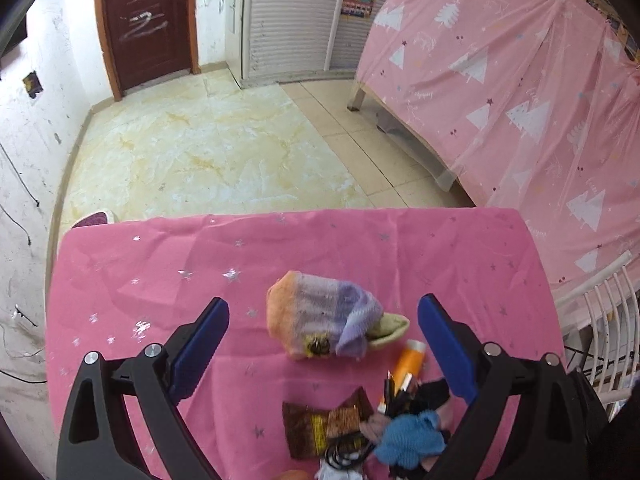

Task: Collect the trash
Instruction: 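Grasp the striped sock with the left gripper while the right gripper grasps the blue knit ball, then carry the blue knit ball and striped sock over the yellow bin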

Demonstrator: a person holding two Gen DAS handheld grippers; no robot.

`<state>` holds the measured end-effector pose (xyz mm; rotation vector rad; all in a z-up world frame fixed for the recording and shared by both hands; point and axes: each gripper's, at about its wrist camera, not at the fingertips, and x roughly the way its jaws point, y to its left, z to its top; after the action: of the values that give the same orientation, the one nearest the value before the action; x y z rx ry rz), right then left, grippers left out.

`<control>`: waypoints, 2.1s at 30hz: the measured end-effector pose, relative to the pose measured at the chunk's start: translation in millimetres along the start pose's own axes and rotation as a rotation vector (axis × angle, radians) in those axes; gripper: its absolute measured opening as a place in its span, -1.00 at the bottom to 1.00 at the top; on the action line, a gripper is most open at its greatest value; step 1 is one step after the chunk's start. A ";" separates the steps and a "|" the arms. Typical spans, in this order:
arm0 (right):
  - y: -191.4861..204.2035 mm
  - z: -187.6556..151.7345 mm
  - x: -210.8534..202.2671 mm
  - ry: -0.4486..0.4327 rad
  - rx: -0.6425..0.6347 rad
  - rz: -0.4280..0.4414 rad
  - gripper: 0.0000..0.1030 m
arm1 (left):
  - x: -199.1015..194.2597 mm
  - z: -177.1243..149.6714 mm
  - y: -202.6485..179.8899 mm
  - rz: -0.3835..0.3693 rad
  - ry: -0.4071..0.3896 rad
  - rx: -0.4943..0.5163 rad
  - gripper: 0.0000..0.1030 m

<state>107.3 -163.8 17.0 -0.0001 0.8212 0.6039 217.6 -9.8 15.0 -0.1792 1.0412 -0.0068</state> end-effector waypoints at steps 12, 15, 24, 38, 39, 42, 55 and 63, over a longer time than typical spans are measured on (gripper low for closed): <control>35.7 13.9 17.9 0.007 -0.127 0.039 0.66 | 35.4 -1.0 15.0 -0.024 0.070 0.012 -0.44; 43.0 15.7 24.8 0.019 -0.152 0.037 0.45 | 31.0 -1.3 20.3 -0.030 0.042 0.002 -0.65; 53.8 10.5 41.4 0.071 -0.246 -0.040 -0.39 | 26.6 -3.5 35.8 -0.069 0.027 -0.026 -0.70; 36.5 15.6 3.3 -0.040 -0.161 -0.028 -0.44 | -6.9 -5.2 29.6 -0.033 -0.040 -0.008 -0.80; 32.8 16.0 0.8 -0.048 -0.152 -0.029 -0.44 | -8.6 -6.5 25.6 -0.019 -0.041 0.006 -0.82; 23.5 20.0 -6.4 -0.068 -0.127 -0.034 -0.44 | -9.0 -5.3 19.2 0.008 -0.043 0.028 -0.83; 1.0 18.6 -16.5 -0.079 -0.085 -0.039 -0.44 | -9.9 -15.3 4.7 0.031 -0.015 0.070 -1.00; -20.1 18.9 -22.6 -0.105 -0.024 -0.054 -0.45 | -43.3 -13.5 -6.6 0.005 -0.070 0.090 -1.00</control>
<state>118.6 -187.6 41.0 -0.0124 0.7097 0.5581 184.6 -14.3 46.5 -0.0941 0.9691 -0.0423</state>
